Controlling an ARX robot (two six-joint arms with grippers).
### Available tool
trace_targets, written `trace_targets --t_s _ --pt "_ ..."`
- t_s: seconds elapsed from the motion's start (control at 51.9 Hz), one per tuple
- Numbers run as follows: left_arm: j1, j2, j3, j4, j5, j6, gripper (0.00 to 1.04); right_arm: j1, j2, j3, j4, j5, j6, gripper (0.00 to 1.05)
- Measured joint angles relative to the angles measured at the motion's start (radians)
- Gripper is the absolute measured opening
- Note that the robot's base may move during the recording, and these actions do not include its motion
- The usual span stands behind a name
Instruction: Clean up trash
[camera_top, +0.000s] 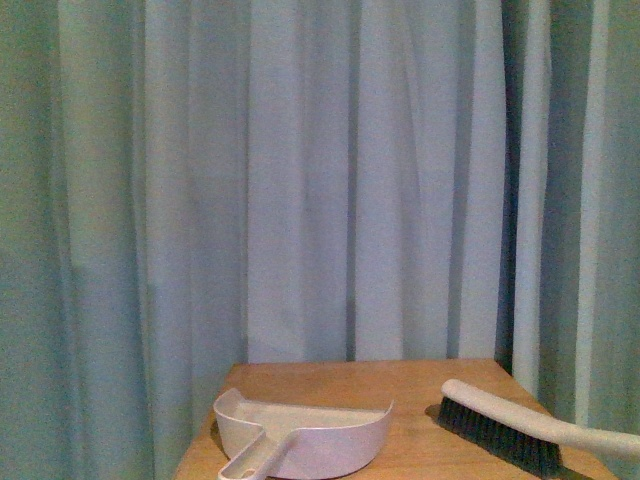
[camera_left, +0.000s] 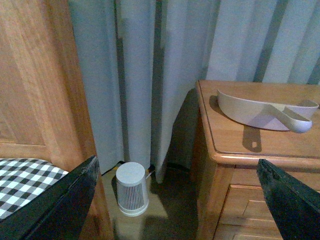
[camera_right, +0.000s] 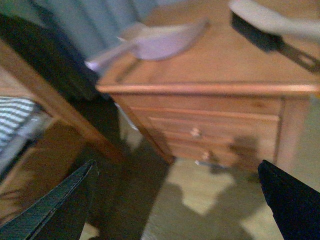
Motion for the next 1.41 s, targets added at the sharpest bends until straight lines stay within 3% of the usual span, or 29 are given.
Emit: trace_targets --t_s 0.135,0.385,0.597,0.886,1.136,1.406 --pt "0.000 0.000 0.000 0.000 0.000 0.000 0.97 -0.003 0.175 0.231 -0.081 0.064 -0.140 0.97" --pt "0.000 0.000 0.000 0.000 0.000 0.000 0.97 0.080 0.711 0.682 -0.113 0.426 -0.418 0.97" --pt "0.000 0.000 0.000 0.000 0.000 0.000 0.97 0.185 1.010 0.921 -0.171 0.610 -0.515 0.97" --pt "0.000 0.000 0.000 0.000 0.000 0.000 0.97 0.346 1.251 1.015 -0.218 0.704 -0.533 0.97" --pt "0.000 0.000 0.000 0.000 0.000 0.000 0.97 0.371 1.370 1.073 -0.201 0.769 -0.533 0.97" --pt "0.000 0.000 0.000 0.000 0.000 0.000 0.97 0.387 1.469 1.062 -0.135 0.774 -0.523 0.97"
